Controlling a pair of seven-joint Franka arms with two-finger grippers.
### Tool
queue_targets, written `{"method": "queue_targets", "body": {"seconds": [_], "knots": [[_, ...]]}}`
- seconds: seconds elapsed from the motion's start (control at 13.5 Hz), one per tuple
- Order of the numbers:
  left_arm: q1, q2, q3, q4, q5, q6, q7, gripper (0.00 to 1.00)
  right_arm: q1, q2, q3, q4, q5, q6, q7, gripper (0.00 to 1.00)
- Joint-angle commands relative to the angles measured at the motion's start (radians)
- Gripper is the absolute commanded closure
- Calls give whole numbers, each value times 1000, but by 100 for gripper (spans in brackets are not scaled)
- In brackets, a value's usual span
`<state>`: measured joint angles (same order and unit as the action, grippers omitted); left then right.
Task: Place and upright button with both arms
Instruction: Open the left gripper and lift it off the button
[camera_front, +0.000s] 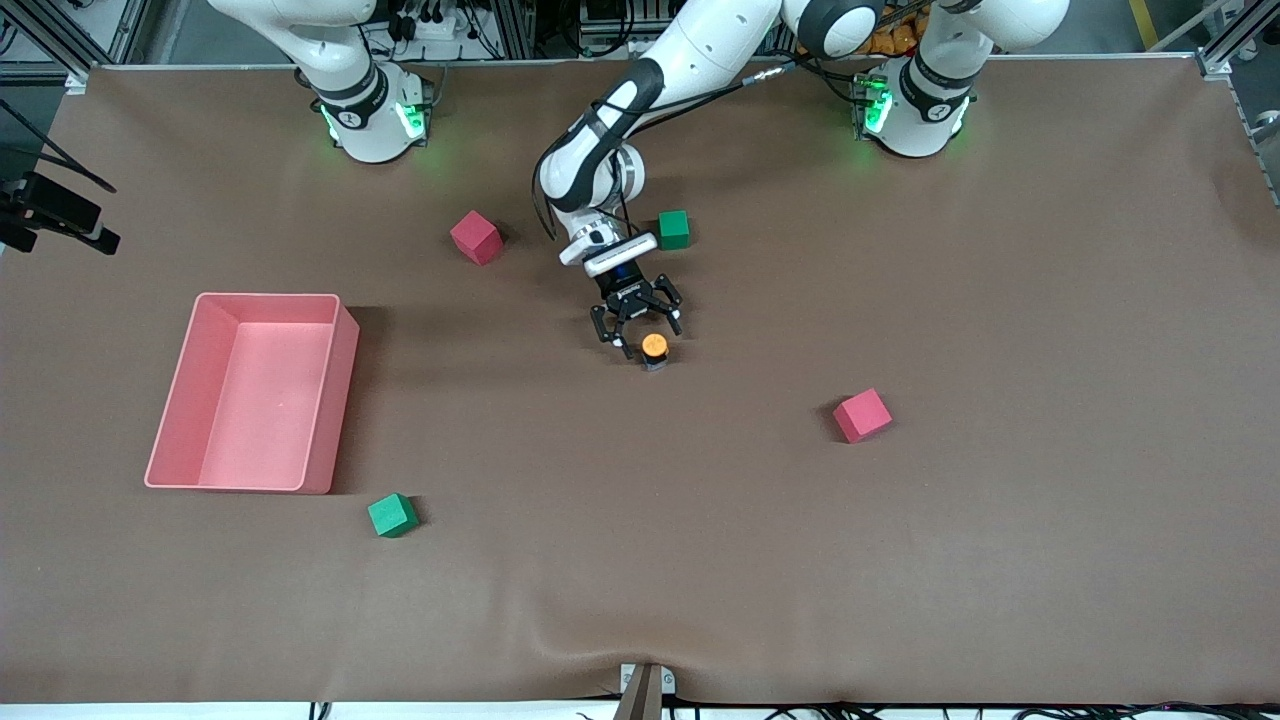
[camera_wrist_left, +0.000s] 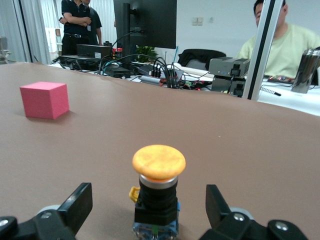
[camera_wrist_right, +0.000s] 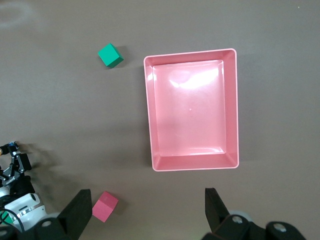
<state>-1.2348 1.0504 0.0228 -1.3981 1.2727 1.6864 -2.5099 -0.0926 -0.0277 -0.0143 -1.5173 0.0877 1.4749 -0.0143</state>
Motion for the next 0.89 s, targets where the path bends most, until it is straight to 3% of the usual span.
{"method": "queue_targets", "body": {"seconds": [0.0, 0.37, 0.82], "knots": [[-5, -52, -6, 5, -59, -27, 89, 0, 13, -5, 2, 11, -2, -15, -9, 0], [5, -174, -23, 5, -180, -27, 267, 0, 22, -3, 2, 9, -45, -13, -9, 0], [101, -377, -27, 7, -315, -17, 563, 0, 25, -1, 1, 9, -65, -12, -7, 0]]}}
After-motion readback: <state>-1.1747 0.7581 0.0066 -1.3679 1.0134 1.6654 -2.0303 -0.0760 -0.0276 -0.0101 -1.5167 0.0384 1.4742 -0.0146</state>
